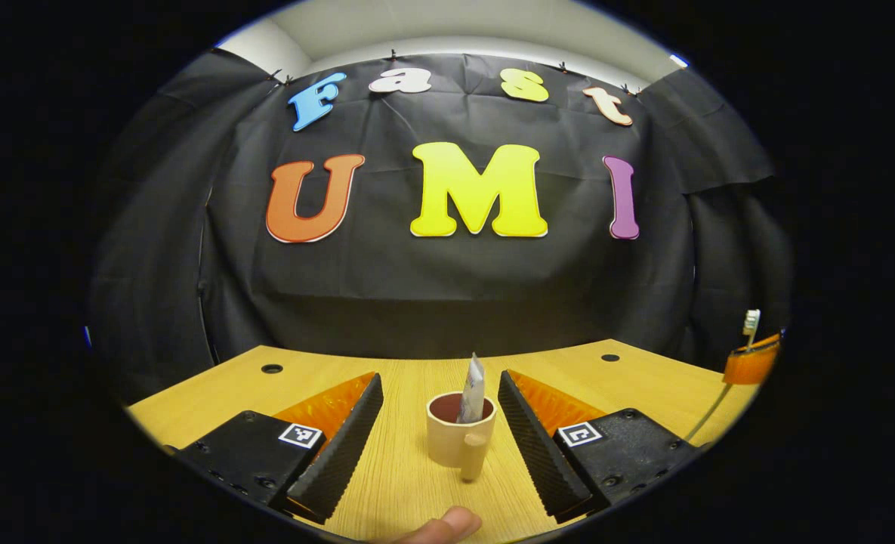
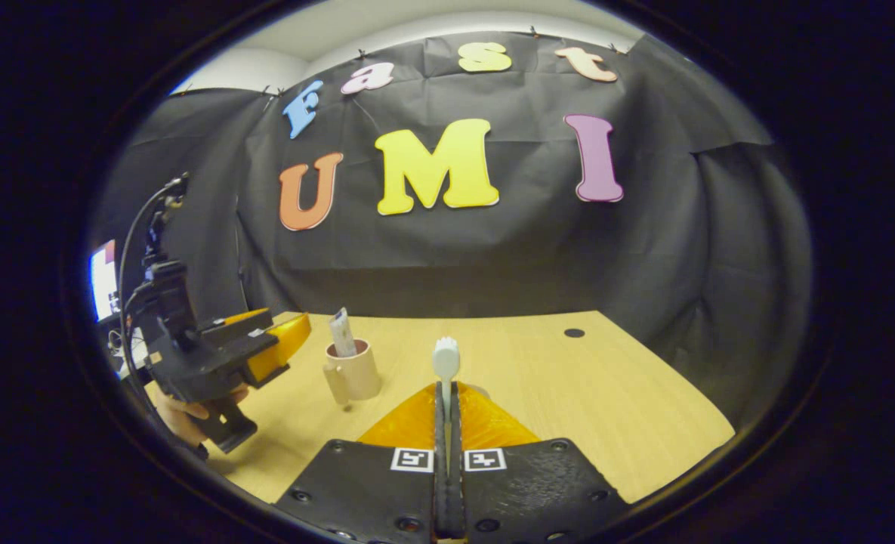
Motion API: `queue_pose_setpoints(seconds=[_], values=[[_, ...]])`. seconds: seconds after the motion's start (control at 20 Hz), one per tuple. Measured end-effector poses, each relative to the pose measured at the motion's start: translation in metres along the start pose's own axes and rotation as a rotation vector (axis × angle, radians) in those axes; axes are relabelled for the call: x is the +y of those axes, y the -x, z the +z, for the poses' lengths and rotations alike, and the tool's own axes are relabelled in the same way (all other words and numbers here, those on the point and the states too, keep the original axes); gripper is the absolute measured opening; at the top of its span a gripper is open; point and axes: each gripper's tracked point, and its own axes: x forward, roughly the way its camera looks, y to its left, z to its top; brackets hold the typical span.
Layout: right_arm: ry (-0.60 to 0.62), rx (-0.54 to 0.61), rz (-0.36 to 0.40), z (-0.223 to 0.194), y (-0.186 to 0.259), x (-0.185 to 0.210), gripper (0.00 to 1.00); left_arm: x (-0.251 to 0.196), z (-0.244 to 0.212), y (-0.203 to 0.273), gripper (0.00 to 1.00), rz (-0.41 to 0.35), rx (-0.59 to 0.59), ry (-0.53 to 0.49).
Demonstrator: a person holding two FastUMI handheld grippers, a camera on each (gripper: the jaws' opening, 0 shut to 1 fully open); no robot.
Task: Put the toothbrush and toothpaste on the desktop into the cup, then pick up the cup and place it on the coaster on the desktop.
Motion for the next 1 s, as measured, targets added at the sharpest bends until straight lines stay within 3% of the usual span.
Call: queue_pose_setpoints(seconds=[0.25,0.55,0.75,0.8,0.85,1.0], values=[[0.081,-0.072,0.019,0.051,-0.033,0.038,0.00,0.009,-0.018,0.030,0.97,0.016,0.005,-0.011],[0.139,-0.125,0.096,0.101,-0.070,0.110,0.00,0.017,-0.042,0.045,0.97,0.017,0.039,0.035],[0.087,-0.127,0.142,0.121,-0.095,0.153,0.00,0.034,-0.058,0.040,0.97,0.054,0.059,0.065],[0.080,-0.132,0.143,0.126,-0.102,0.160,0.00,0.037,-0.060,0.040,0.89,0.058,0.058,0.078],[0.070,-0.134,0.143,0.128,-0.109,0.166,0.00,0.036,-0.061,0.041,0.97,0.056,0.058,0.090],[0.040,-0.119,0.182,0.131,-0.125,0.193,0.00,0.042,-0.065,0.043,0.96,0.061,0.067,0.089]])
